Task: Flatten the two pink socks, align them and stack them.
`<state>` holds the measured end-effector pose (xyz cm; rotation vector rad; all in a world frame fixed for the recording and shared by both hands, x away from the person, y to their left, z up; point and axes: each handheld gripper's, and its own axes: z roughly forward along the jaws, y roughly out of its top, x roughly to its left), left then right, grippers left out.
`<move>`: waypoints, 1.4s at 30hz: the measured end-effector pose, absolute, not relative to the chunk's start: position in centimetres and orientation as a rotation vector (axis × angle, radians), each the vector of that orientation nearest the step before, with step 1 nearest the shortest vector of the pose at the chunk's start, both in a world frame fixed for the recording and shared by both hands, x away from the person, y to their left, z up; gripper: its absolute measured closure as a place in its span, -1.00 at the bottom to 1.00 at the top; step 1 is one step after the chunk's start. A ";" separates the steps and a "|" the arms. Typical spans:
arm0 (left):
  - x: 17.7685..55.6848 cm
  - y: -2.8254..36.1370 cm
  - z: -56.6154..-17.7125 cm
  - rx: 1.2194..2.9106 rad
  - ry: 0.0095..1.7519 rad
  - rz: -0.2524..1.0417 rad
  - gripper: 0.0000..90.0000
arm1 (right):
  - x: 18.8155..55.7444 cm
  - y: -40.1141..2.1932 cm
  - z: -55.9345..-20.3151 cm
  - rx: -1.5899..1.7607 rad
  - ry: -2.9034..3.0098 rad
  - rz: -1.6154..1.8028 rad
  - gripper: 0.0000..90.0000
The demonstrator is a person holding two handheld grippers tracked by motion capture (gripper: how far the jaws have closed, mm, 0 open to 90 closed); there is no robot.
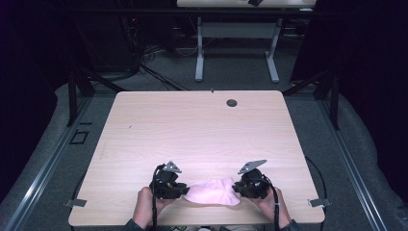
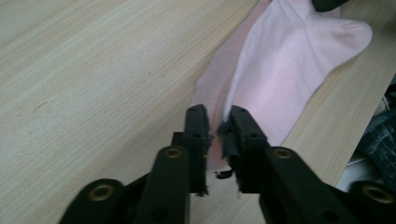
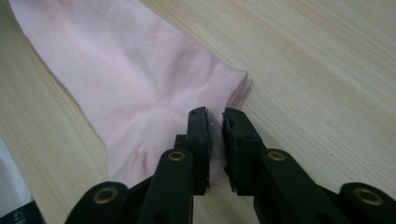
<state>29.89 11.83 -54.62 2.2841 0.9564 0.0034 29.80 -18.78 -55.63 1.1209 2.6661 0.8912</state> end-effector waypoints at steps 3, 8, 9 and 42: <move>29.9 11.8 -55.0 2.280 0.962 -0.004 0.93 | 29.9 -18.8 -55.8 1.124 2.656 0.906 0.83; 30.3 11.8 -55.6 2.284 0.982 0.010 0.96 | 30.2 -18.8 -55.8 1.127 2.651 0.901 0.85; 30.4 11.8 -55.8 2.291 0.982 0.020 0.96 | 30.2 -18.8 -55.9 1.126 2.649 0.901 0.85; 29.6 14.9 -52.9 2.169 1.000 0.356 -0.97 | 29.1 -20.8 -53.9 1.051 2.478 1.077 -1.00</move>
